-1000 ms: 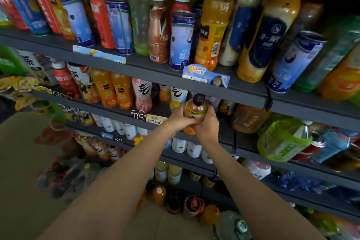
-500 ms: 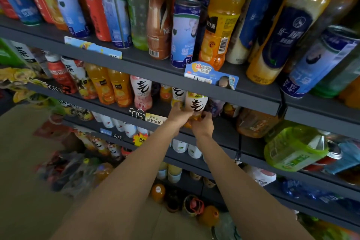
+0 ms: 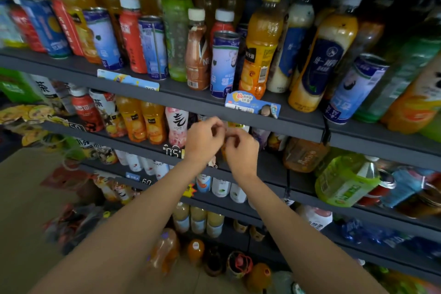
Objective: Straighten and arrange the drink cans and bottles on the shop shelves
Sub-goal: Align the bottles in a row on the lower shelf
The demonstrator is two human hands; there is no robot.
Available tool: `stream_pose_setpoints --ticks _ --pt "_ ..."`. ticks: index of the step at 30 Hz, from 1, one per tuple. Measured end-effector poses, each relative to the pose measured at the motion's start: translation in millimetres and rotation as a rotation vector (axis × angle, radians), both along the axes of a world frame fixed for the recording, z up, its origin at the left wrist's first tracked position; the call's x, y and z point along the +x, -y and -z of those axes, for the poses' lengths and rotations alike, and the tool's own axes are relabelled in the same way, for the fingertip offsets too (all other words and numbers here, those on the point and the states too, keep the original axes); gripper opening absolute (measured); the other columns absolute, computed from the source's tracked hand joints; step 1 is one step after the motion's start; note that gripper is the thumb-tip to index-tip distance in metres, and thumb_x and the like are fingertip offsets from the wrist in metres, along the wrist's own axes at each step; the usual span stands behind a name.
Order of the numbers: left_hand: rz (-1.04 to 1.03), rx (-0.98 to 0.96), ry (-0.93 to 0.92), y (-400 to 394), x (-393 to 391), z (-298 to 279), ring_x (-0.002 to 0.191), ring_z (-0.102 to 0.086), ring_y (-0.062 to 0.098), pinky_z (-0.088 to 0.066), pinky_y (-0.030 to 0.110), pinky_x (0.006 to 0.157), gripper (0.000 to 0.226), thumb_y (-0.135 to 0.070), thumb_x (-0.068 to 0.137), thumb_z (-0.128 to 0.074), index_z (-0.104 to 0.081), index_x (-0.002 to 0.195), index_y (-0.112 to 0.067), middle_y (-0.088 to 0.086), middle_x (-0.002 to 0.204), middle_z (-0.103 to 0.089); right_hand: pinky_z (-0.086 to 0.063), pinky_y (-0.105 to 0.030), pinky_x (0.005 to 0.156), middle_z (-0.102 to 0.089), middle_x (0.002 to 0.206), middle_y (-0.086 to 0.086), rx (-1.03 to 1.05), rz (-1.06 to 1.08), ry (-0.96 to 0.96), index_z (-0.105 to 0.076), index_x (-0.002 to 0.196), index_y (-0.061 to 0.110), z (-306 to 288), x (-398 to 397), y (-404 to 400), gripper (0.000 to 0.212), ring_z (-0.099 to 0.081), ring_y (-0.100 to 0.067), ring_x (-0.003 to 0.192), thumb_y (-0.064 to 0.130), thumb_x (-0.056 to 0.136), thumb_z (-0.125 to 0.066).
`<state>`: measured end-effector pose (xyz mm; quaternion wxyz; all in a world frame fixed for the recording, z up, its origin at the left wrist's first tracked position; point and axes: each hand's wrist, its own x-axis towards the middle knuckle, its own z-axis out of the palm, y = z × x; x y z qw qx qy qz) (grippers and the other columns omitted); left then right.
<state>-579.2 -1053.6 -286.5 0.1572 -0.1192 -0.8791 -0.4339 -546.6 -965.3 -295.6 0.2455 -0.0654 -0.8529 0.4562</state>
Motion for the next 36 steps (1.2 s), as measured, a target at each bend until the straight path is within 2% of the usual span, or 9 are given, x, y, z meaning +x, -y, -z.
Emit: stream_pose_setpoints --ticks 2,5,8,10,14,18,26,33,36 --pt "-0.020 0.056 -0.151 -0.5 6.9 -34.8 0.070 -0.060 0.018 -0.041 0.024 0.067 0.011 -0.005 0.082 -0.056 -0.067 0.081 -0.007 0.006 0.079 -0.069 -0.037 -0.023 0.061 -0.064 0.074 -0.010 0.018 -0.006 -0.185 -0.063 0.079 0.001 -31.4 0.3 4.9 0.015 -0.055 -0.021 0.068 -0.003 0.080 -0.048" --pt "-0.013 0.184 -0.232 -4.2 1.7 -80.1 0.074 -0.060 0.016 -0.046 0.026 0.071 0.012 -0.005 0.084 -0.054 -0.066 0.087 -0.008 0.000 0.082 -0.067 -0.046 -0.033 0.073 -0.059 0.093 -0.010 -0.049 0.055 -0.301 -0.058 0.092 0.003 -80.1 -15.5 1.2 0.011 -0.057 -0.024 0.084 0.001 0.083 -0.052" --pt "-0.044 0.284 -0.181 -5.5 -10.7 -110.4 0.081 -0.055 0.009 -0.043 0.017 0.073 0.015 -0.006 0.087 -0.054 -0.061 0.100 -0.007 -0.002 0.089 -0.061 -0.034 -0.026 0.087 -0.047 0.121 -0.016 -0.044 0.181 -0.169 -0.045 0.119 0.001 -117.1 -38.5 -15.3 0.041 -0.046 -0.029 0.112 0.013 0.084 -0.063" --pt "-0.004 0.264 -0.133 -6.7 -17.4 -117.6 0.087 -0.055 0.008 -0.041 0.015 0.076 0.020 -0.007 0.087 -0.056 -0.059 0.107 -0.008 -0.003 0.093 -0.058 -0.032 -0.032 0.096 -0.041 0.132 -0.019 -0.046 0.216 -0.052 -0.035 0.131 0.000 -132.4 -54.1 -28.3 0.064 -0.040 -0.032 0.122 0.022 0.081 -0.068" --pt "0.051 0.228 -0.065 -8.5 -26.8 -121.9 0.103 -0.057 0.017 -0.046 0.025 0.088 0.031 -0.008 0.087 -0.058 -0.055 0.118 -0.007 0.006 0.113 -0.060 -0.036 -0.044 0.105 -0.039 0.141 -0.018 -0.172 0.166 0.133 -0.022 0.141 0.001 -145.7 -82.2 -36.7 0.087 -0.039 -0.034 0.130 0.032 0.077 -0.073" --pt "0.059 0.207 -0.036 -9.2 -30.0 -123.4 0.104 -0.057 0.019 -0.047 0.031 0.091 0.036 -0.007 0.086 -0.058 -0.053 0.121 -0.009 0.009 0.119 -0.058 -0.039 -0.039 0.100 -0.048 0.135 -0.016 -0.134 0.208 0.163 -0.035 0.132 0.003 -143.4 -87.4 -39.2 0.071 -0.045 -0.032 0.125 0.028 0.077 -0.074" --pt "0.267 0.087 -0.040 -20.1 -19.8 -127.7 0.090 -0.057 0.007 -0.044 0.018 0.075 0.050 -0.002 0.085 -0.058 -0.044 0.131 -0.012 0.005 0.127 -0.051 -0.043 -0.037 0.087 -0.057 0.119 -0.017 -0.046 0.218 -0.009 -0.042 0.122 0.003 -131.0 -55.0 -45.9 0.058 -0.054 -0.033 0.112 0.023 0.078 -0.074" --pt "0.345 0.187 0.005 -42.6 -7.4 -126.0 0.113 -0.053 0.020 -0.051 0.038 0.090 0.069 -0.008 0.079 -0.069 -0.033 0.137 -0.013 0.008 0.132 -0.047 -0.040 -0.025 0.078 -0.059 0.114 -0.013 -0.056 0.203 -0.175 -0.046 0.118 0.005 -140.0 -10.7 -58.0 0.054 -0.056 -0.026 0.104 0.024 0.077 -0.075" --pt "0.395 0.179 0.030 -42.1 3.6 -121.3 0.120 -0.050 0.025 -0.046 0.049 0.097 0.075 -0.010 0.076 -0.071 -0.030 0.139 -0.016 0.010 0.136 -0.045 -0.045 -0.030 0.083 -0.059 0.112 -0.010 -0.050 0.220 -0.227 -0.047 0.116 0.008 -136.5 9.1 -57.5 0.058 -0.056 -0.024 0.104 0.031 0.073 -0.077"
